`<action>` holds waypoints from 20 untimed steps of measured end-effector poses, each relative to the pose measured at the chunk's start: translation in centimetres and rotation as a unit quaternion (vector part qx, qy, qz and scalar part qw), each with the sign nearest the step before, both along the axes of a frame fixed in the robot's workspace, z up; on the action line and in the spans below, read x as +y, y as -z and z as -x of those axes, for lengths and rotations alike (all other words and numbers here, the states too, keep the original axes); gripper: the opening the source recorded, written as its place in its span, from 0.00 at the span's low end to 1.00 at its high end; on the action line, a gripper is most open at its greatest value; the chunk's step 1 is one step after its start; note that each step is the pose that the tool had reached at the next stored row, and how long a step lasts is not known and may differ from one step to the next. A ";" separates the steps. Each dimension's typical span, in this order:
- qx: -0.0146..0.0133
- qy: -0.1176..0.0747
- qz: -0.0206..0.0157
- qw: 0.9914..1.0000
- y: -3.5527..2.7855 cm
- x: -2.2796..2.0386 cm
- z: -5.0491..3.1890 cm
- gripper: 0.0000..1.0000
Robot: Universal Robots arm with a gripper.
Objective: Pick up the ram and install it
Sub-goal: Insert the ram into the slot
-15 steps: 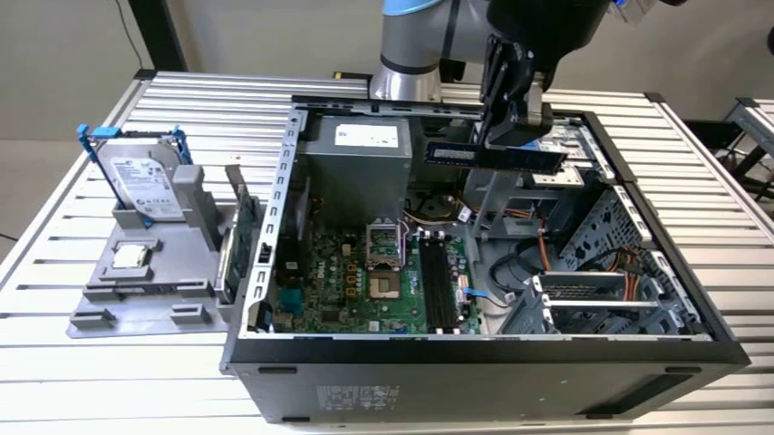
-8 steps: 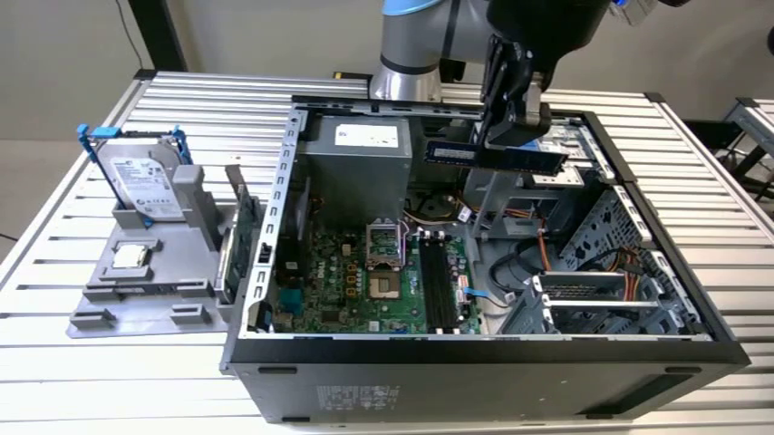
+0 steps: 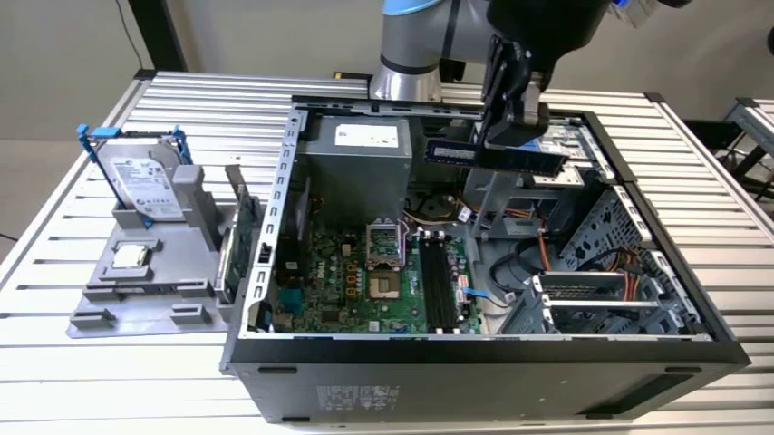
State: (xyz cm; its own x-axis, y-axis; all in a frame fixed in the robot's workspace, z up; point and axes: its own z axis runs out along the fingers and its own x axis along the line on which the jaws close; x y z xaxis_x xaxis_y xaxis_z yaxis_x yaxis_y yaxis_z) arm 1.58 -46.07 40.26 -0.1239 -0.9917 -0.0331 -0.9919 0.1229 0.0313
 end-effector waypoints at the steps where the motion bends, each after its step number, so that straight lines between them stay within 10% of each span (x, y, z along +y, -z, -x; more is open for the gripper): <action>1: 0.000 0.003 0.000 1.000 0.00 0.00 0.00 0.00; 20: 0.000 0.075 0.000 0.997 0.00 0.00 0.00 0.00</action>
State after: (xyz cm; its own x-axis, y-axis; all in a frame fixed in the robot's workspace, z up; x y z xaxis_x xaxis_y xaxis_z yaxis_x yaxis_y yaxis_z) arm 1.58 -46.07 40.26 -0.2708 -0.9621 -0.0332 -0.9624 0.2698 0.0312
